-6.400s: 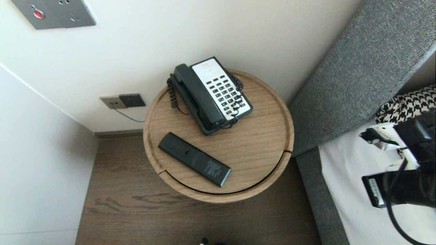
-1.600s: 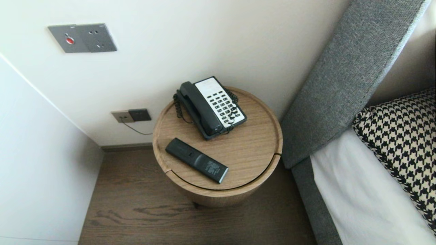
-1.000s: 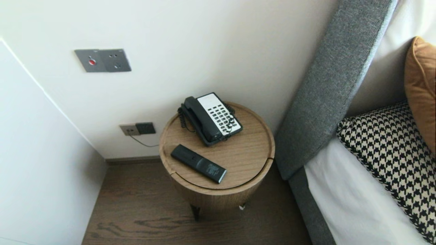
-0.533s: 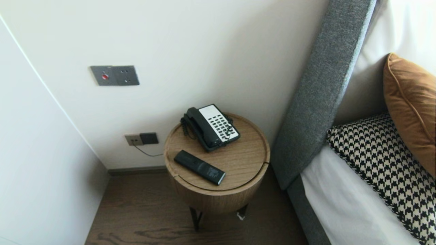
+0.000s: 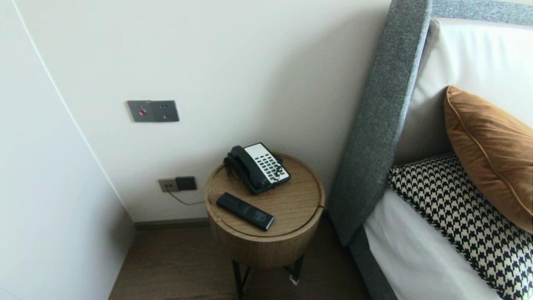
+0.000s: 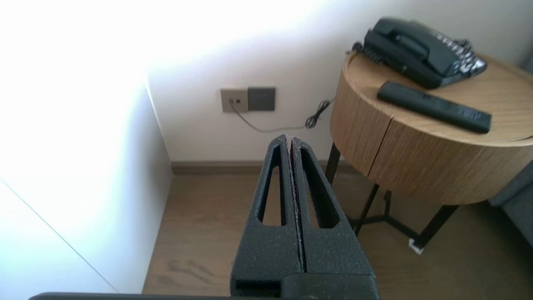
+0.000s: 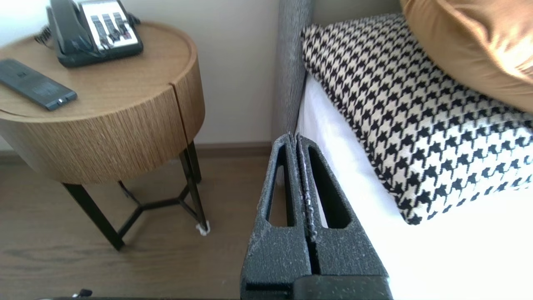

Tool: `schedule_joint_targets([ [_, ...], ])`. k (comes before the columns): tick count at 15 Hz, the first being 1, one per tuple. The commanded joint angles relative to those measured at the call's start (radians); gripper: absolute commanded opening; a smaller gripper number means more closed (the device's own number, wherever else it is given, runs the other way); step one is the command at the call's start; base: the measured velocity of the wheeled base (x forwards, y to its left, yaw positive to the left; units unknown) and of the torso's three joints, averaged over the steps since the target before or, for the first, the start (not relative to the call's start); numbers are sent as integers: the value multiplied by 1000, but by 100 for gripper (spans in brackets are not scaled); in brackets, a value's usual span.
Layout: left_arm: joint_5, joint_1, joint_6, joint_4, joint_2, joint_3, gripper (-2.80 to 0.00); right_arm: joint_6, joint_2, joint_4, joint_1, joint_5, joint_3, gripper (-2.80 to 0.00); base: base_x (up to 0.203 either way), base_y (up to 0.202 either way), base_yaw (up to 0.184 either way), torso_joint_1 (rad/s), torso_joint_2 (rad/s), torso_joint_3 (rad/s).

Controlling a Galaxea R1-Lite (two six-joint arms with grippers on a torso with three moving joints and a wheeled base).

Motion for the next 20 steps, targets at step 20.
schedule_joint_targets([
  [20,-1,0,1,0,-1,0,-280,0,-5,0,1,0,0,-280,0,0,0,0,1,91],
])
